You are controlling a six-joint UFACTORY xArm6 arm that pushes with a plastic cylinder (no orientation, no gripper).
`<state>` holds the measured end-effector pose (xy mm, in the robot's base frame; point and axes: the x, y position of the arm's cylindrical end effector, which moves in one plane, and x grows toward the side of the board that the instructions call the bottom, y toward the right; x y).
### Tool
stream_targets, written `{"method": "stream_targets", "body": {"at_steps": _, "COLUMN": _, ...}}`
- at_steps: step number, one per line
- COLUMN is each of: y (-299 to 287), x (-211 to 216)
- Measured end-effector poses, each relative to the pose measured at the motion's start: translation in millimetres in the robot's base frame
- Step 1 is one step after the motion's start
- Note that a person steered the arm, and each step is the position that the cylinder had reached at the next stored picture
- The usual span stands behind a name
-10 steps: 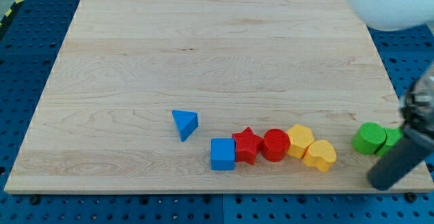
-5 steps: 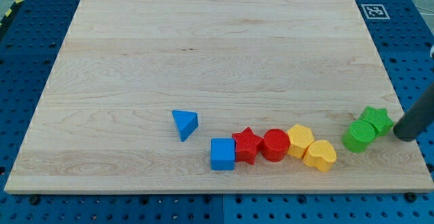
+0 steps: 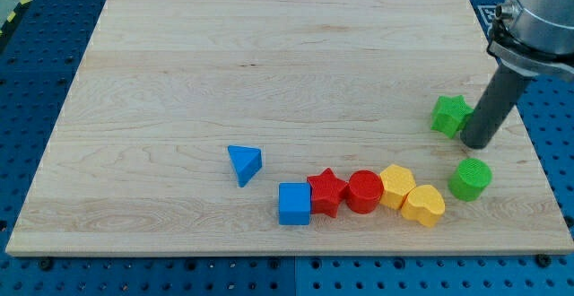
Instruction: Move green blocks to the right centre of the board
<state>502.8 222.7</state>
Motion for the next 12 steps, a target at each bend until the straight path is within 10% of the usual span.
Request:
{"method": "stream_targets", "body": {"at_steps": 2, "y": 94, "x": 38}}
{"method": "stream_targets", "body": {"at_steps": 4, "y": 1, "x": 78}}
{"method": "stream_targets", "body": {"at_steps": 10, "y": -106, "x": -30}}
{"method": "stream_targets", "body": {"at_steps": 12, "y": -43, "x": -43}}
